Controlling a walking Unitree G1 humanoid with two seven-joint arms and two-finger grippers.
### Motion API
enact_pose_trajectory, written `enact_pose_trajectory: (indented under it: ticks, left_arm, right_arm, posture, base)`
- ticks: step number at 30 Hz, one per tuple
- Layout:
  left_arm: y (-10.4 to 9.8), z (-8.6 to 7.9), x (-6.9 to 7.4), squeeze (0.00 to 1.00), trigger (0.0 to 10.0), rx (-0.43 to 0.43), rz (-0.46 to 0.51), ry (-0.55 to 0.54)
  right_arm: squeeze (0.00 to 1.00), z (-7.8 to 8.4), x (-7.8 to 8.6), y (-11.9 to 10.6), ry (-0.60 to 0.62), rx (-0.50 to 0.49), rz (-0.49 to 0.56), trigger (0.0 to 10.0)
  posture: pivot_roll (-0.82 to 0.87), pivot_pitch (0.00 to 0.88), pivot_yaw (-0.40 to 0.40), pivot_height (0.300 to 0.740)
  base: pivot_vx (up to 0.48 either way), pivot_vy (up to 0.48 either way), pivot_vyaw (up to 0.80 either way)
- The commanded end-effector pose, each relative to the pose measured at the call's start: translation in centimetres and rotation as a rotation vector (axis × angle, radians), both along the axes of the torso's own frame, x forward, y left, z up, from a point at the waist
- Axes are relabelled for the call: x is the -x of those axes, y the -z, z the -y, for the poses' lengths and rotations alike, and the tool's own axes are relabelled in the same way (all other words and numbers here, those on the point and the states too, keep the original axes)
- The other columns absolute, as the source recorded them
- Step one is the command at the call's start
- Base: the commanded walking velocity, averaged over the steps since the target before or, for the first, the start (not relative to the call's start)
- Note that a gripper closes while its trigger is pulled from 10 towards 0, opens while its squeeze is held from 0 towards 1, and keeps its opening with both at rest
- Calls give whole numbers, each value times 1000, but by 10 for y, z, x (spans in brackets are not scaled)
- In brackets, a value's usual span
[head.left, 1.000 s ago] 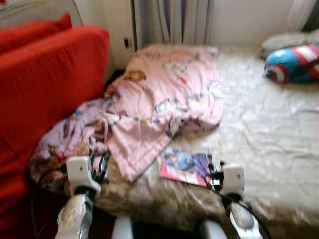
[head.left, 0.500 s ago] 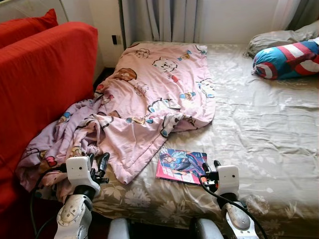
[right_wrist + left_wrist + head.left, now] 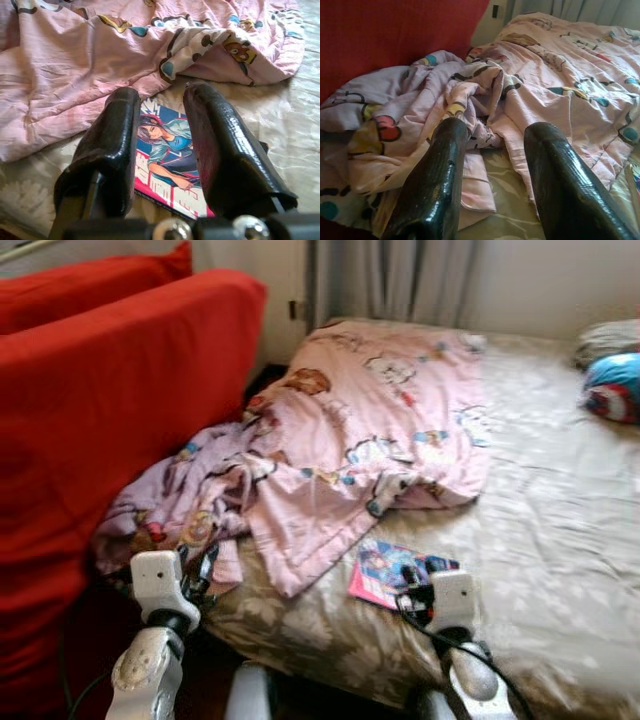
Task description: Clean up the room
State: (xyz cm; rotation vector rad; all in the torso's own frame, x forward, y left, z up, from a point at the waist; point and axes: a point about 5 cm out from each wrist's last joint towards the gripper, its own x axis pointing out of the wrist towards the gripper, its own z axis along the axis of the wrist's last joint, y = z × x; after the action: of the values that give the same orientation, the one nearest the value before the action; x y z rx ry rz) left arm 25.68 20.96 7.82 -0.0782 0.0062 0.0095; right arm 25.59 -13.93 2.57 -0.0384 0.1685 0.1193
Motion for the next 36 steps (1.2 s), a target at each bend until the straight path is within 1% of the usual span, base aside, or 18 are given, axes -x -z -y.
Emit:
enact_pose_trajectory:
  ticks: [1, 15, 22, 31, 33, 36]
  left_arm:
    - [-1, 1, 0, 0, 10000, 4, 1, 8]
    - [-2, 4, -1, 0, 10000, 7, 2, 20]
    - [-1, 4, -1, 0, 10000, 9, 1, 21]
    - [-1, 5, -1, 0, 10000, 9, 2, 28]
    - [-1, 5, -1, 0, 10000, 10, 2, 29]
    - [-2, 5, -1, 0, 10000, 10, 2, 32]
  right_arm:
    - [0, 5, 3, 3, 20, 0, -16, 10000]
    - [0, 4, 2, 3, 1, 17, -9, 10000]
    - [0, 4, 1, 3, 1, 15, -11, 10000]
    - [0, 7, 1, 4, 30, 6, -22, 10000]
    - [0, 8, 1, 5, 40, 6, -28, 10000]
    - [0, 12, -1, 7, 86, -7, -46, 10000]
  posture:
    - [34, 57, 0, 620]
    - [34, 57, -4, 620]
    - [34, 57, -4, 620]
    - [33, 59, -1, 620]
    - [35, 59, -1, 620]
    - [35, 61, 1, 620]
  base:
    - [0, 0, 0]
    - [0, 0, 0]
    - [0, 0, 631]
    - [0, 0, 0]
    - [240, 0, 0]
    - [254, 0, 0]
